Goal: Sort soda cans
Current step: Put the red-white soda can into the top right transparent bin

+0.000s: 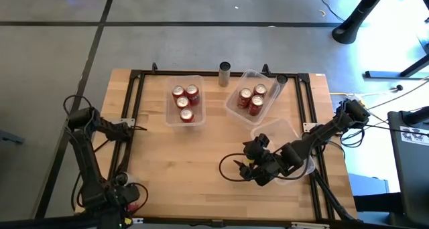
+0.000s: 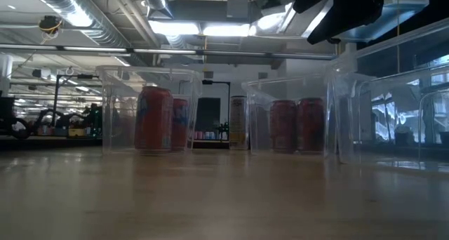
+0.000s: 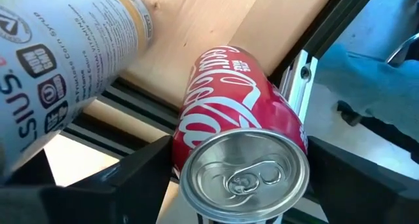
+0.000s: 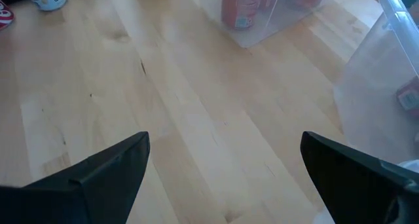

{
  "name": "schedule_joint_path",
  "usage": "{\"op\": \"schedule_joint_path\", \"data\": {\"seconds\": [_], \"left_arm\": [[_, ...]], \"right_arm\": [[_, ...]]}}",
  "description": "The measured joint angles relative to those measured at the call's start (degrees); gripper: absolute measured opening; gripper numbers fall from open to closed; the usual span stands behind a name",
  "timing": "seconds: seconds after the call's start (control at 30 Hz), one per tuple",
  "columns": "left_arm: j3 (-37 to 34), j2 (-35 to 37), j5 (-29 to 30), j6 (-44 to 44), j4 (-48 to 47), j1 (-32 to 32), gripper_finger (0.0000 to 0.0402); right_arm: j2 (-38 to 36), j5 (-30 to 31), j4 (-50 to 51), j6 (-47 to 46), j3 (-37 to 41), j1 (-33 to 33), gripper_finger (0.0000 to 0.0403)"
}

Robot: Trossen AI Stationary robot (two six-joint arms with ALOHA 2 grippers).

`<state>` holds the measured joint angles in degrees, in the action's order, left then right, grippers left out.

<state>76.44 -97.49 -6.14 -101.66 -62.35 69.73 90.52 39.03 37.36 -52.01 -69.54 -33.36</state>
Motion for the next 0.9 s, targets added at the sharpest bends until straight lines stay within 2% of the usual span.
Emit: {"op": "schedule_joint_path", "data": {"seconds": [0.2, 0.6, 0.83, 0.9], "left_arm": [[-0.02, -0.04, 2.83, 0.1, 0.0, 0.55, 0.0325], [-0.08, -0.13, 3.42, -0.12, 0.0, 0.94, 0.0326], [-0.15, -0.13, 3.25, -0.12, 0.22, 0.87, 0.0284], [-0.04, -0.13, 3.29, 0.02, 0.32, 0.76, 0.0283]], "right_arm": [[0.0, 0.02, -0.01, 0.0, 0.0, 0.0, 0.0395], [0.64, 0.02, 0.15, -0.02, -0.07, 0.01, 0.0395], [2.03, 0.04, -0.37, 0.0, -0.09, 0.0, 0.0395], [2.1, -0.05, -0.29, 0.0, -0.09, 0.0, 0.0395]]}}
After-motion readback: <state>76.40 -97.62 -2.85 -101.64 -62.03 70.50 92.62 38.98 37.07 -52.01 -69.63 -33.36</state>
